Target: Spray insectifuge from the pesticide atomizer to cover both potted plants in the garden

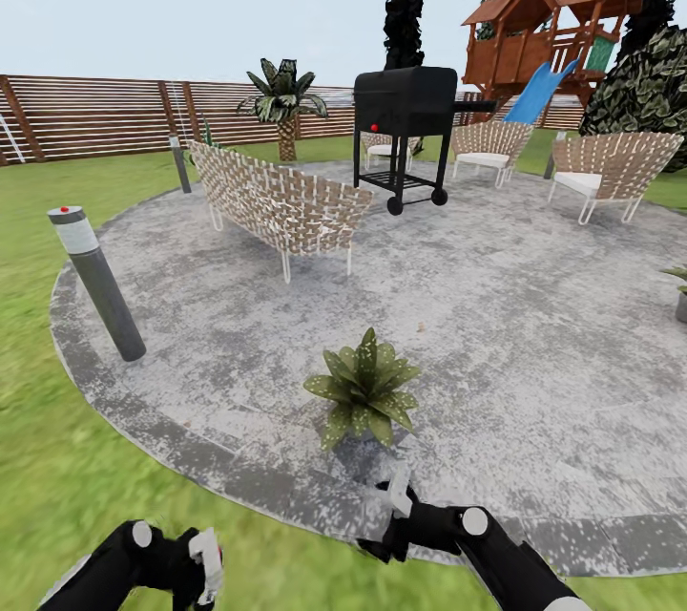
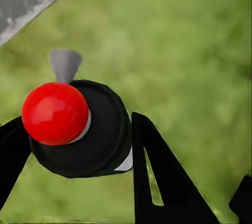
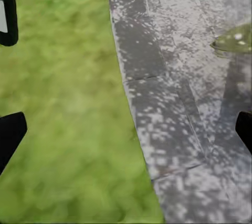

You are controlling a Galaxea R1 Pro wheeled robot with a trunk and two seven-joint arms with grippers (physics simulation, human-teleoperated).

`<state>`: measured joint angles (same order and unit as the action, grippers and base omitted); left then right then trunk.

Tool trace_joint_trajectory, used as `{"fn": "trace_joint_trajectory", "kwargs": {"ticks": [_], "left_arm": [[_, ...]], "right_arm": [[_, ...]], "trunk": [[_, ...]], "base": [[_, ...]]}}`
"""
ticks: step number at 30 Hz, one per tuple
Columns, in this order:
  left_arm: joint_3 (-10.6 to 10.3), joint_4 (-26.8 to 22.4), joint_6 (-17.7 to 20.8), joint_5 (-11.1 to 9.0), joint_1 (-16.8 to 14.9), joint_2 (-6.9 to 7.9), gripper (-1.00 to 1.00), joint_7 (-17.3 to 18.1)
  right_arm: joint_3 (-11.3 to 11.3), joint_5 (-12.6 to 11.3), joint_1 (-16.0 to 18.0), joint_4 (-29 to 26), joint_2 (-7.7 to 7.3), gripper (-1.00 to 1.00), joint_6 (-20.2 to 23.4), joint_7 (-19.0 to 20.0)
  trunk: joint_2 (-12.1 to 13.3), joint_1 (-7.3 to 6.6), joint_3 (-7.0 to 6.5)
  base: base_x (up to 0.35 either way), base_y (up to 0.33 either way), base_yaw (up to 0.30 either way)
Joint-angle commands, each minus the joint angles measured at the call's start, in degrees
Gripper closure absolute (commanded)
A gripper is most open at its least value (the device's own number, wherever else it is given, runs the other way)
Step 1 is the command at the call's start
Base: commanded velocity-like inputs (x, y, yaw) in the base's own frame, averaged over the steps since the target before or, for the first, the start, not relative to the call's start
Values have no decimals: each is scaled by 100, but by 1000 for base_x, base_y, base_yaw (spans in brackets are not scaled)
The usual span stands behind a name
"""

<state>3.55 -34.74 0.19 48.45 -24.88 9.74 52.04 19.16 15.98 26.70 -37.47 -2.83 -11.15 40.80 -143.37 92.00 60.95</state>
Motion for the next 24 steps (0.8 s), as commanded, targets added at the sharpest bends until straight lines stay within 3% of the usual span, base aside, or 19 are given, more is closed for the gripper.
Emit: {"fn": "trace_joint_trajectory", "kwargs": {"ticks": [1, 2, 4, 6, 7, 8, 10, 12, 14, 16, 24], "left_arm": [[547, 47, -12, 22, 52, -28, 100, -330], [1062, 165, -23, 16, 78, -47, 100, -588], [2075, 525, -194, -64, 99, -67, 100, -908], [2881, 911, -862, -453, 112, -71, 100, -1336], [3231, 1214, -1219, -762, 133, -66, 100, -1734], [3398, 1457, -1391, -977, 169, -63, 100, -2099], [3552, 1768, -1895, -1308, 354, -67, 100, -3094], [3583, 1819, -2154, -1379, 477, -63, 100, -3633], [3590, 1842, -2298, -1504, 602, -68, 100, -4023], [3591, 1852, -2389, -1572, 641, -69, 100, -4125], [3615, 1984, -2415, -1603, 660, -37, 100, -4184]], "right_arm": [[-84, 32, 2, 390, -132, -100, -48, -395], [-264, 12, 2, 838, -200, -100, -58, -786], [-841, -45, 2, 1735, -248, -100, -202, -1528], [-1525, -80, -9, 2442, -276, -100, -695, -2314], [-1932, -99, -13, 2797, -283, -100, -1042, -2966], [-2177, -106, -17, 3003, -277, -100, -1253, -3527], [-2457, -124, -32, 3253, -278, -100, -1618, -4852], [-2501, -247, -62, 3290, -285, -100, -1843, -5290], [-2515, -513, -116, 3308, -287, -100, -2163, -5460], [-2520, -628, -155, 3316, -288, -100, -2264, -5501], [-2506, -684, -199, 3438, -274, -100, -2313, -5518]], "trunk": [[-2, -2, 5], [-2, -2, 5], [-2, -2, 5], [-2, -2, 5], [-2, -2, 5], [-2, -2, 5], [-2, -2, 5], [-2, -2, 5], [-2, -2, 5], [-2, -2, 5], [-2, -2, 5]], "base": [[0, 0, 0], [0, 0, 0], [0, 0, 0], [0, 0, 0], [0, 0, 0], [0, 0, 0], [0, 0, 0], [0, 0, 0], [0, 0, 0], [0, 0, 0], [0, 0, 0]]}}
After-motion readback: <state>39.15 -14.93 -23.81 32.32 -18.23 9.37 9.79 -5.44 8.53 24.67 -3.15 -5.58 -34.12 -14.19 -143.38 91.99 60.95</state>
